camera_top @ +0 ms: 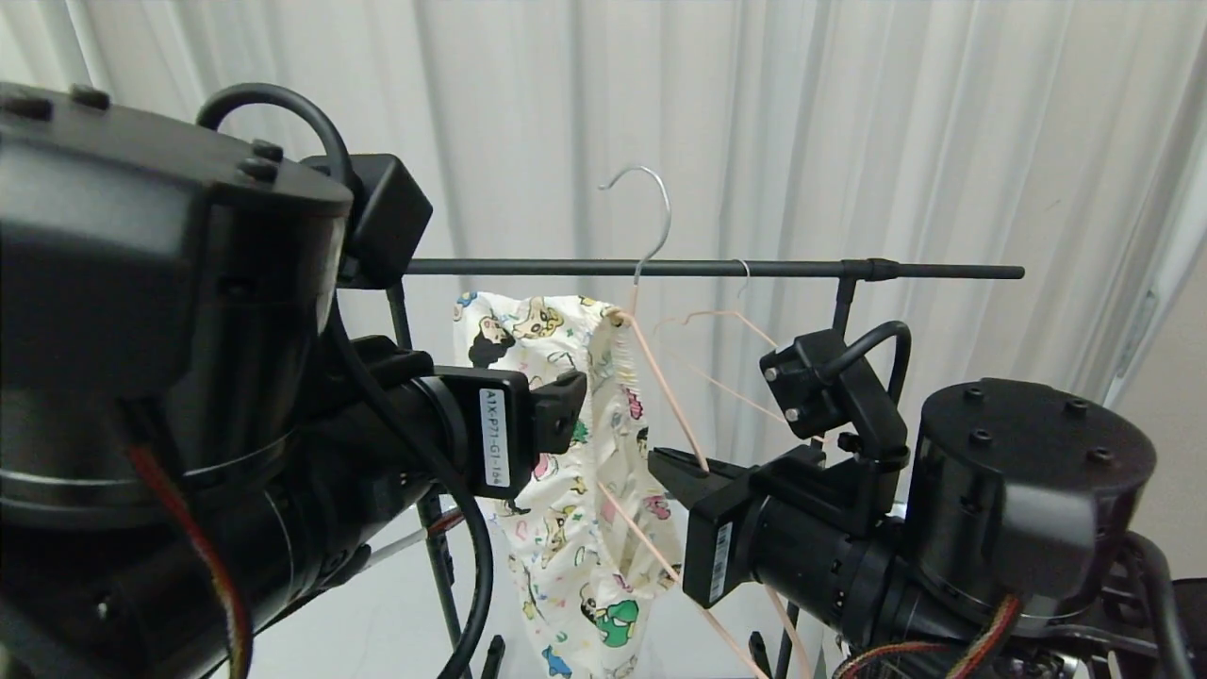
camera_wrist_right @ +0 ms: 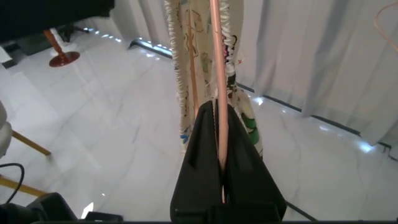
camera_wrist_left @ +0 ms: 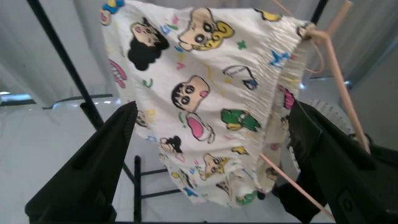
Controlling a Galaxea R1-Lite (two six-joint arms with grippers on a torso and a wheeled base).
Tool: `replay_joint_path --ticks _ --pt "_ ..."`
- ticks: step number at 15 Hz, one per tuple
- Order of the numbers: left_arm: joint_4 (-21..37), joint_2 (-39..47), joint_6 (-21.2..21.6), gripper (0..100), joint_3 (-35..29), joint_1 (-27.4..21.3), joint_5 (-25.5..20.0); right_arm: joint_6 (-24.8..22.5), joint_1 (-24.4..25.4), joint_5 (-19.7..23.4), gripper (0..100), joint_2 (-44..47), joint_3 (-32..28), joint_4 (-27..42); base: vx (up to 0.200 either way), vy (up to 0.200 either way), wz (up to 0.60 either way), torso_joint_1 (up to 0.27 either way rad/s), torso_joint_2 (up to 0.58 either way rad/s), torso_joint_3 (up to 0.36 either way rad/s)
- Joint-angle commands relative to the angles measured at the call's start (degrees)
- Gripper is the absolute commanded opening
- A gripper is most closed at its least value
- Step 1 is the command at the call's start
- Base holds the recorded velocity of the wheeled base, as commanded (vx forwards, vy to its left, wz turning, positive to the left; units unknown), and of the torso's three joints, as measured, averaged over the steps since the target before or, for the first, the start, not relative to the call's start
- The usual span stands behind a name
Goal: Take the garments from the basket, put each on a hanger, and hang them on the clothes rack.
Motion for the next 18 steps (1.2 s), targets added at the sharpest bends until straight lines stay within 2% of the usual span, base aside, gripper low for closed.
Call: replay_joint_path --ticks 1,3,4,7,9,11,14,15,16,18 --pt "0.01 -0.76 -0.02 100 0.4 -2.52 0.03 -0.32 0.05 0.01 0 -0.4 0.19 -0.44 0.0 0.0 0.0 0.0 0.0 0.0" --pt "0.01 -1.82 -0.02 100 2.16 -2.87 0.03 -2.08 -0.22 -0.08 0 -1.01 1.69 -2.02 0.0 0.0 0.0 0.0 0.0 0.0" --pt "0.01 -3.57 -0.02 100 5.06 -2.78 0.03 -4.28 -0.74 -0.08 0 -1.98 4.59 -3.69 0.0 0.0 0.0 0.0 0.0 0.0" --pt "0.01 -14.47 1.39 100 18.33 -4.1 0.03 -7.53 -3.03 0.09 0 -6.72 15.49 -8.53 0.0 0.0 0.0 0.0 0.0 0.0" --pt "0.01 -23.17 6.49 100 24.93 -5.24 -0.06 -9.11 -3.91 0.8 0 -10.41 21.99 -9.93 0.0 0.0 0.0 0.0 0.0 0.0" --pt "0.01 -29.41 12.47 100 29.41 -6.3 -0.67 -11.75 -3.82 3.61 0 -13.14 24.89 -10.2 0.0 0.0 0.0 0.0 0.0 0.0" --pt "-0.52 -36.36 18.88 100 32.13 -10.08 -5.95 -15.18 -3.47 7.3 0 -15.51 29.9 -10.81 0.0 0.0 0.0 0.0 0.0 0.0" --pt "-2.1 -38.91 23.89 100 33.89 -10.08 -10.17 -19.04 -2.94 11.78 0 -17.45 34.03 -11.78 0.0 0.0 0.0 0.0 0.0 0.0" --pt "-3.5 -39.61 26.09 100 34.86 -10.08 -13.42 -21.42 -2.59 14.68 0 -18.59 36.4 -12.13 0.0 0.0 0.0 0.0 0.0 0.0" --pt "-5.09 -38.99 28.9 100 35.74 -10.08 -20.01 -23.35 -1.36 16.71 0 -19.91 38.78 -12.13 0.0 0.0 0.0 0.0 0.0 0.0"
